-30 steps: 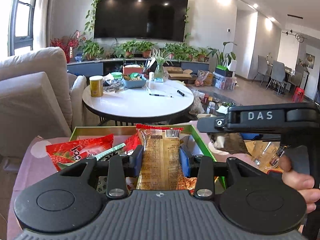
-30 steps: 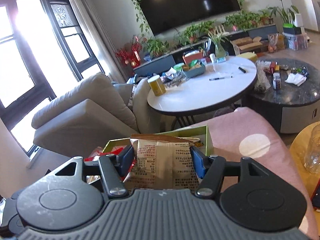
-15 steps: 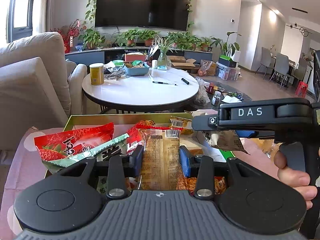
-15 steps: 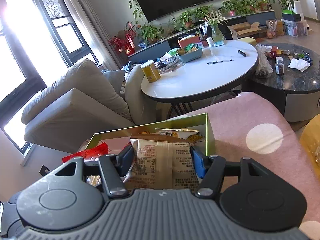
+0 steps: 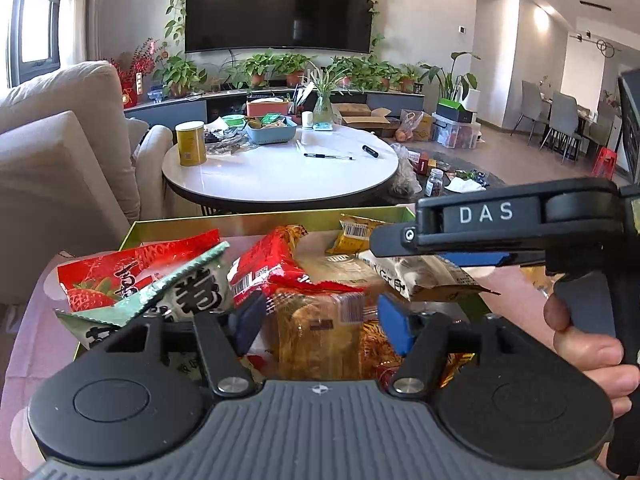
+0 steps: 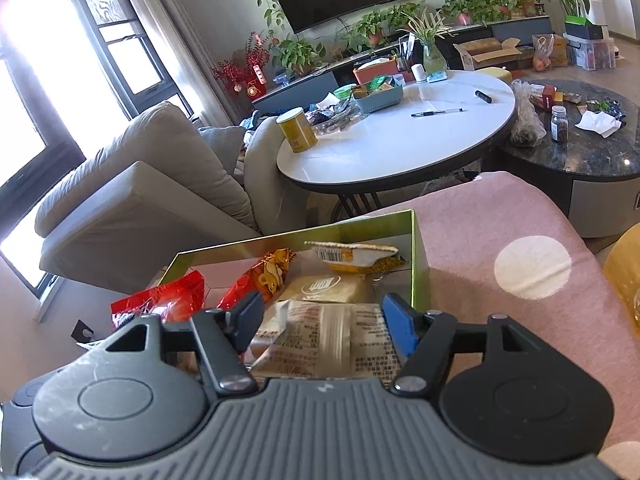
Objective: Organize snacks
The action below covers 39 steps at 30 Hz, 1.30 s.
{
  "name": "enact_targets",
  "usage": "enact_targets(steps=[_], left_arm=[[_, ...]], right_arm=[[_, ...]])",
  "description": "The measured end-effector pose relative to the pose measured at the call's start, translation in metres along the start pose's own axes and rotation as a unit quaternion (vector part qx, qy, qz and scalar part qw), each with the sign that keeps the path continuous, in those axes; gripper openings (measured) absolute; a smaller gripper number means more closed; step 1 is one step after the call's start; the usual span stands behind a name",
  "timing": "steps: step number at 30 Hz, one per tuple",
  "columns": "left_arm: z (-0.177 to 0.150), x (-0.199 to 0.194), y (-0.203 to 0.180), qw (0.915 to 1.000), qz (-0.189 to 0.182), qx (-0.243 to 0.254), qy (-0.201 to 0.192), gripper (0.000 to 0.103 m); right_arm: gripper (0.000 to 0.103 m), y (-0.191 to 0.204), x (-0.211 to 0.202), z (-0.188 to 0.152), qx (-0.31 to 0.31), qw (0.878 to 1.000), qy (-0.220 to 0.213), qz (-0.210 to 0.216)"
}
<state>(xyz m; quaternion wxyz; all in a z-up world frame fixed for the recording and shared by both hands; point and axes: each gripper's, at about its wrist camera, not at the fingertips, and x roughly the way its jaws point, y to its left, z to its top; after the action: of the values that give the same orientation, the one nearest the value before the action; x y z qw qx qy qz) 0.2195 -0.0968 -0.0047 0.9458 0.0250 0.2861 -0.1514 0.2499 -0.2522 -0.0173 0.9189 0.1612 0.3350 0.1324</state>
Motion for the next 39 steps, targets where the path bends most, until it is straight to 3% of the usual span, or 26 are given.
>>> enact_targets(steps=[9, 16, 21, 24, 29, 39], left_arm=[[0.003, -0.009, 0.001, 0.9998, 0.002, -0.001, -0.017, 0.072], [-0.005, -0.039, 0.011, 0.9984, 0.005, -0.026, -0.050, 0.084], [-0.018, -0.068, 0.027, 0.9941, 0.066, -0.028, -0.081, 0.089], [-0.026, -0.083, 0.044, 0.9918, 0.085, -0.046, -0.084, 0.091], [-0.048, -0.095, 0.061, 0.9901, 0.104, -0.071, -0.063, 0.094], [-0.092, -0.078, 0.058, 0.9938, 0.087, -0.068, 0.006, 0.094]], right_arm=[[0.069, -0.001, -0.011, 0.003, 0.008, 1.000, -0.020, 0.001], [0.069, 0.001, -0.022, -0.001, -0.008, 1.000, -0.030, 0.002], [0.069, 0.005, -0.039, -0.015, -0.028, 0.999, -0.032, 0.011], [0.069, 0.011, -0.050, -0.024, -0.048, 0.998, -0.039, 0.009], [0.069, 0.020, -0.064, -0.039, -0.068, 0.997, -0.043, 0.006], [0.069, 0.045, -0.082, -0.069, -0.103, 0.994, -0.032, -0.001]])
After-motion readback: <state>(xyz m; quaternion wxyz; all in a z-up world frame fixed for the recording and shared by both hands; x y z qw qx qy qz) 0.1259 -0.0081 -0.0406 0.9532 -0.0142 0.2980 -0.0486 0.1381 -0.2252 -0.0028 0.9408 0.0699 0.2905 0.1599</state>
